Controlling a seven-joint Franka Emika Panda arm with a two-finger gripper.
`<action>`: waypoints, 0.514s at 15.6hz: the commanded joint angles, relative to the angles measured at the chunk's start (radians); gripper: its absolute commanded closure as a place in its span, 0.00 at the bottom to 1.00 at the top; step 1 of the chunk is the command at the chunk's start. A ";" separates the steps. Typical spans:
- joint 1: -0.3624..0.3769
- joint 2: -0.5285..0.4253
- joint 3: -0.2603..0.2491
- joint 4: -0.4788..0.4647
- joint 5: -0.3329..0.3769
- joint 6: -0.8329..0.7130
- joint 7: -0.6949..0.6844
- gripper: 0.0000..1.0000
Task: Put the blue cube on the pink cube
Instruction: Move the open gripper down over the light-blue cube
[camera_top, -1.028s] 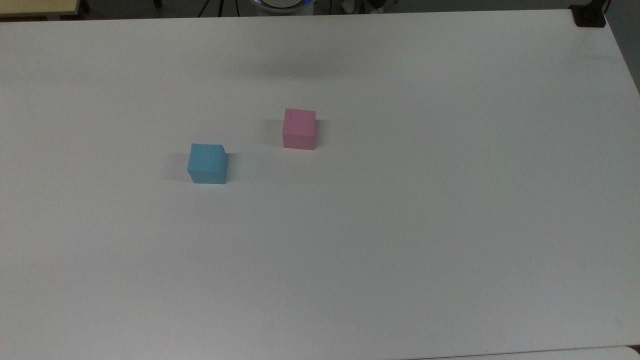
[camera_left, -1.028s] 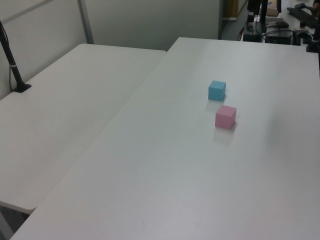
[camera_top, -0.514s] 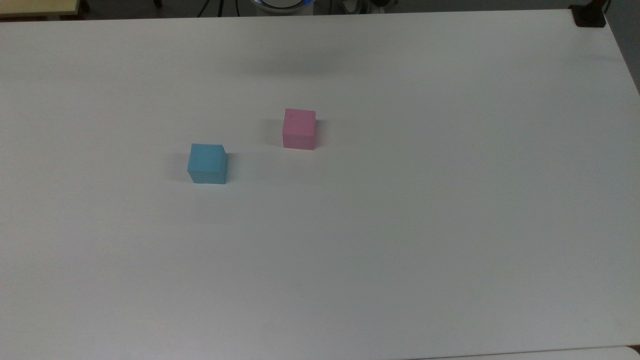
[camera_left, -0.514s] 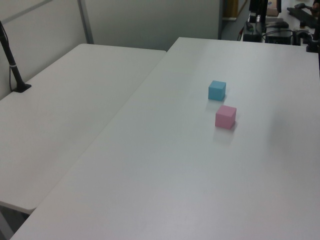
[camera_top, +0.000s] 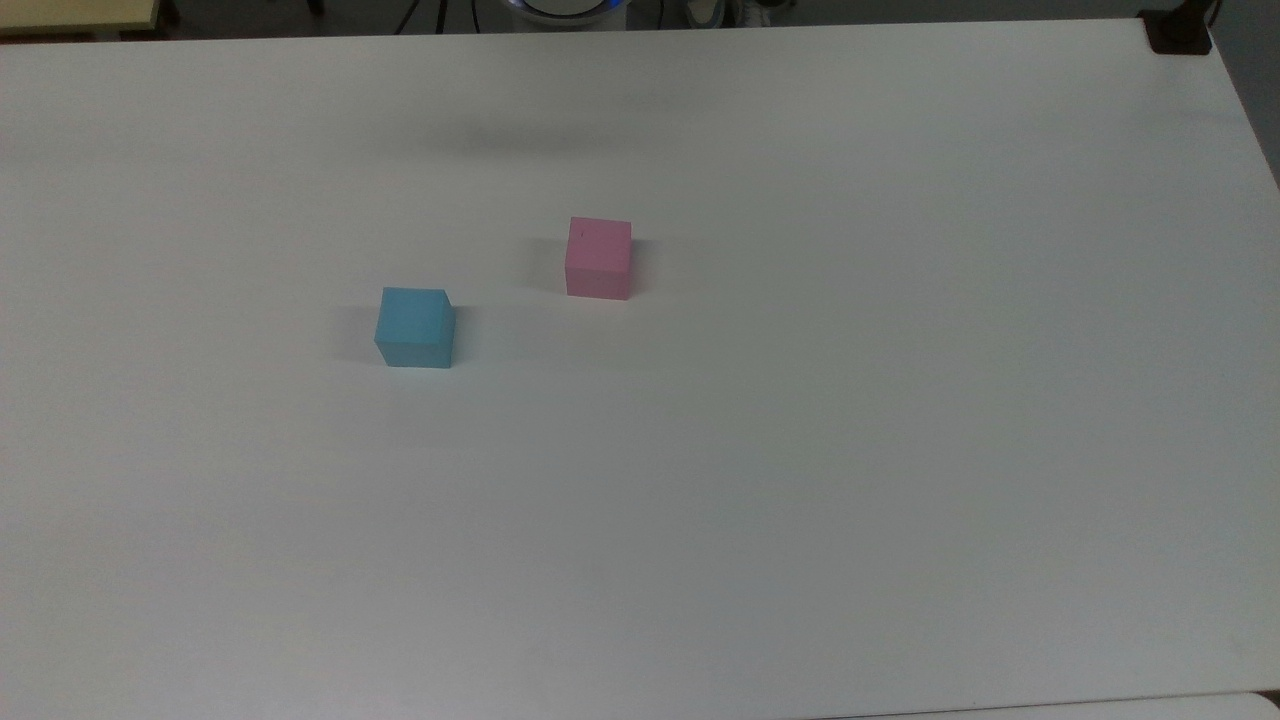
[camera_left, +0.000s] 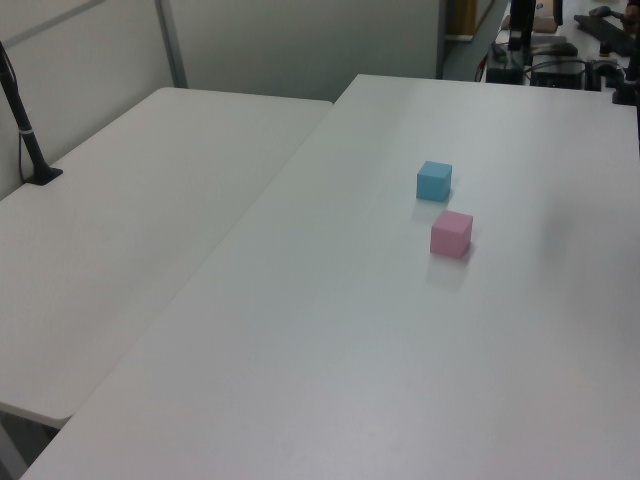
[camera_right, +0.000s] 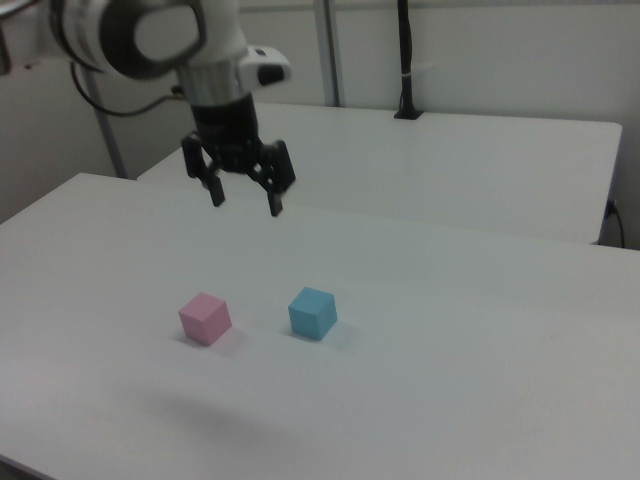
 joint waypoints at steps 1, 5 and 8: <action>0.001 0.077 -0.027 -0.086 0.088 0.178 -0.019 0.00; 0.026 0.216 -0.023 -0.095 0.097 0.352 0.084 0.00; 0.055 0.295 -0.016 -0.096 0.094 0.479 0.156 0.00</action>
